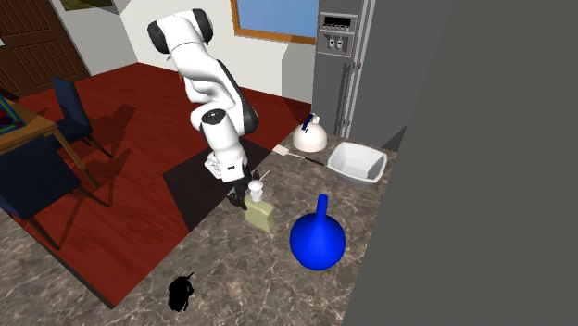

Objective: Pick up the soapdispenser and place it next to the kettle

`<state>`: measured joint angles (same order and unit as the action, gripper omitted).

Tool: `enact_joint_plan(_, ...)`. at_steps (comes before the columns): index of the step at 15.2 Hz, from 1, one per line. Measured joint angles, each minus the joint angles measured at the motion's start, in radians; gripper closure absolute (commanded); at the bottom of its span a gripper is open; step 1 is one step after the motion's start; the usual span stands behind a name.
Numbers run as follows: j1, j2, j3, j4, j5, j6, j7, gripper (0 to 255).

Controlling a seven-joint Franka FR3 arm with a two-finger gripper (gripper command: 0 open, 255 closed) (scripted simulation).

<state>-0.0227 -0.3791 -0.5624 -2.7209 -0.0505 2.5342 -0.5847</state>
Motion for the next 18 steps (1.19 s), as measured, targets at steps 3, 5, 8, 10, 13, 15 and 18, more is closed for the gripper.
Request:
enact_joint_plan(3,-0.012,-0.028,0.014,0.019,-0.013,-0.047,0.015,255)
enact_joint_plan(5,-0.018,-0.049,0.027,0.03,-0.022,-0.077,0.029,255)
enact_joint_plan(8,-0.028,-0.079,0.042,0.051,-0.032,-0.126,0.042,255)
enact_joint_plan(10,-0.034,-0.097,0.05,0.068,-0.037,-0.161,0.049,255)
enact_joint_plan(13,-0.041,-0.126,0.066,0.091,-0.043,-0.212,0.063,255)
enact_joint_plan(15,-0.042,-0.136,0.073,0.107,-0.044,-0.237,0.069,255)
enact_joint_plan(18,-0.047,-0.16,0.087,0.13,-0.048,-0.285,0.079,255)
